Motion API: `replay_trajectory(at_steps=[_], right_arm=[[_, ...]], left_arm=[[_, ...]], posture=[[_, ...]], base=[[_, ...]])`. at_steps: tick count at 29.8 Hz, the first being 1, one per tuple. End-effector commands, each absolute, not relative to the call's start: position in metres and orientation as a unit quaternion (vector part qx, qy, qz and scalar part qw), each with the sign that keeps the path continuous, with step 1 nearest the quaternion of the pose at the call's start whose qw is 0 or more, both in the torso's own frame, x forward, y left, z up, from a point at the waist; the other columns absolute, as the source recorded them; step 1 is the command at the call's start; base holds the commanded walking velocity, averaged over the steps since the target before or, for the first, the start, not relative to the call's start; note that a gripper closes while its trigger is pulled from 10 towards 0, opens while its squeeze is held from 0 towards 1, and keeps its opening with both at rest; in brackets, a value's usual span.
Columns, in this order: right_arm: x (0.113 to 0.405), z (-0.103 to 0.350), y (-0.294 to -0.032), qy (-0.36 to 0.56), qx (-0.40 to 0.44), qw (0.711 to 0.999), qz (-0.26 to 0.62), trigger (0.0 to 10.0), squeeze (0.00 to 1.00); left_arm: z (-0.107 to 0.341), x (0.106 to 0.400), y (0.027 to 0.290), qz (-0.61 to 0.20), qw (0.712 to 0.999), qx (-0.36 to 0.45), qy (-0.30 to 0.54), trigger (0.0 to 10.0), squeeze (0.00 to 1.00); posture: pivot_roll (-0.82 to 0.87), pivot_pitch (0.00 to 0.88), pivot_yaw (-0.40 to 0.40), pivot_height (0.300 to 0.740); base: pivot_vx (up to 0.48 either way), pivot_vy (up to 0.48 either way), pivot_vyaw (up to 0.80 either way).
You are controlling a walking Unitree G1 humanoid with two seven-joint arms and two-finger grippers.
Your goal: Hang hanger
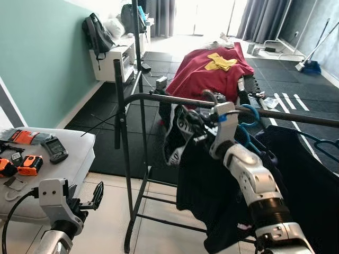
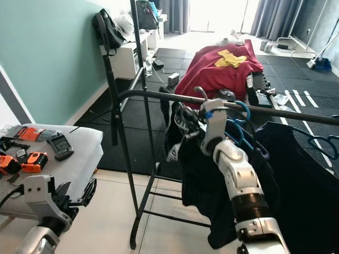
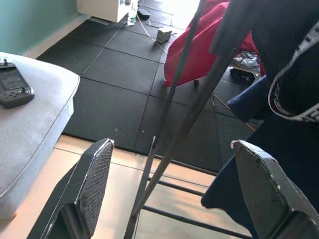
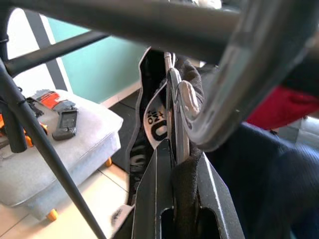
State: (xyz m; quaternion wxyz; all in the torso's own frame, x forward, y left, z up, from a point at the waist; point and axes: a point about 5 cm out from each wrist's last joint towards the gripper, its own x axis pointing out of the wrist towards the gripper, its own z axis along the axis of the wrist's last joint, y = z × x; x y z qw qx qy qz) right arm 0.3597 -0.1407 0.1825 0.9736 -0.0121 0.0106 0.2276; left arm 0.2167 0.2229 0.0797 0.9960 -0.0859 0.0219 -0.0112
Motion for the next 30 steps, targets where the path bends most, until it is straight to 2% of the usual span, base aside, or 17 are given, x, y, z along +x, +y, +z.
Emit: replay_trajectory(at_steps=[1,6,12,16,17,18,19,26,30], right_arm=[[0.362,0.184,-0.142,0.007,-0.022,0.975,0.22,10.0,0.0],[0.374,0.169,-0.149,0.079,-0.062,0.982,0.16,10.0,0.0],[0.376,0.158,-0.153,0.124,-0.067,0.981,0.133,10.0,0.0],[0.376,0.155,-0.149,0.132,-0.062,0.979,0.145,10.0,0.0],[0.371,0.151,-0.14,0.141,-0.058,0.97,0.188,10.0,0.0],[0.366,0.148,-0.133,0.147,-0.047,0.961,0.229,10.0,0.56],[0.36,0.148,-0.127,0.138,-0.026,0.954,0.264,10.0,1.0],[0.35,0.146,-0.125,0.106,0.014,0.95,0.294,10.0,1.0],[0.336,0.139,-0.143,0.069,0.039,0.956,0.283,10.0,1.0]], left_arm=[[0.079,0.216,0.222,-0.016,0.995,-0.09,0.027,10.0,0.0],[0.078,0.213,0.223,-0.015,0.996,-0.089,0.029,10.0,0.0],[0.078,0.211,0.224,-0.012,0.996,-0.087,0.032,10.0,0.0],[0.078,0.21,0.226,-0.011,0.996,-0.086,0.033,10.0,0.0],[0.077,0.21,0.226,-0.011,0.996,-0.086,0.035,10.0,0.0],[0.077,0.21,0.227,-0.011,0.996,-0.085,0.036,10.0,0.0],[0.077,0.21,0.228,-0.011,0.996,-0.084,0.036,10.0,0.0],[0.076,0.211,0.228,-0.01,0.996,-0.082,0.038,10.0,0.0],[0.077,0.213,0.229,-0.008,0.996,-0.08,0.037,10.0,0.0]], posture=[[-0.06,0.02,-0.044,0.74],[-0.04,0.027,-0.049,0.74],[-0.04,0.032,-0.044,0.74],[-0.03,0.032,-0.044,0.74],[-0.03,0.031,-0.039,0.74],[-0.03,0.031,-0.039,0.74],[-0.03,0.029,-0.037,0.74],[-0.04,0.023,-0.034,0.74],[-0.05,0.021,-0.031,0.74]], base=[[0.0,0.0,0.0],[0.0,0.0,0.0],[0.0,0.0,0.0],[0.0,0.0,0.0],[0.0,0.0,0.0],[0.0,0.0,0.0],[0.0,0.0,0.0],[0.0,0.0,0.0],[0.0,0.0,0.0]])
